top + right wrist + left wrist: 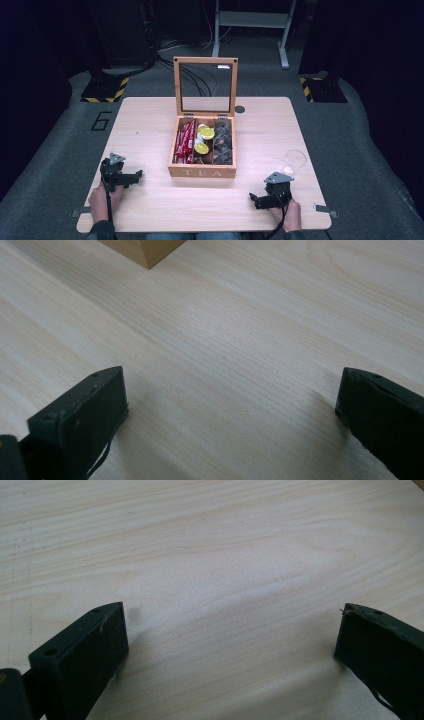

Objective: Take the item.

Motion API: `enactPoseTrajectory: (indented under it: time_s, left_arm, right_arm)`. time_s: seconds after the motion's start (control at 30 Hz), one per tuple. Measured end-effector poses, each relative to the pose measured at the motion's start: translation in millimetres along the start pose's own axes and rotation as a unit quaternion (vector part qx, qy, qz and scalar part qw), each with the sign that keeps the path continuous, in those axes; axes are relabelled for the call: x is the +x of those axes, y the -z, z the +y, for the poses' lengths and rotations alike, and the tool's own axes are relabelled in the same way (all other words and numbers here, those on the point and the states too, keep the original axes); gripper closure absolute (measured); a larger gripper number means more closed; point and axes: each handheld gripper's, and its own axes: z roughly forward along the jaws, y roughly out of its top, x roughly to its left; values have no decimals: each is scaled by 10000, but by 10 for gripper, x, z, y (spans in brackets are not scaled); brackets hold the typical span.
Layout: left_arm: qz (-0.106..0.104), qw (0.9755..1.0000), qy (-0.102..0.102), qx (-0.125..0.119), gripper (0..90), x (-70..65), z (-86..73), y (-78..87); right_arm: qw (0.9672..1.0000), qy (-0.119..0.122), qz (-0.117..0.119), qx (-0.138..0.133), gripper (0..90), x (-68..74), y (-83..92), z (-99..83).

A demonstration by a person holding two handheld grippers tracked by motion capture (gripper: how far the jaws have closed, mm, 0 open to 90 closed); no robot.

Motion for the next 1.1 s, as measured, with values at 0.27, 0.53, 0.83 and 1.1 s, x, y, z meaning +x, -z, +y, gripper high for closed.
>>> enactPoseTrajectory:
  time_s: [0.27, 0.53, 0.83, 1.1]
  left_arm:
    - [0, 10000, 3, 1, 2, -1, 0, 0]
    - [-1, 10000, 2, 3, 2, 0, 0, 0]
    - [2, 10000, -1, -1, 2, 0, 1, 0]
    - [4, 10000, 24, -20, 2, -3, 0, -3]
  right_arm:
    - [10000, -25, -25, -37, 0, 7, -2, -1]
    - [10000, -15, -15, -41, 0, 6, -2, -2]
    - [10000, -73, -53, -4, 8, 5, 5, 1]
    - [9998, -173, 41, 82, 1, -16, 13, 40]
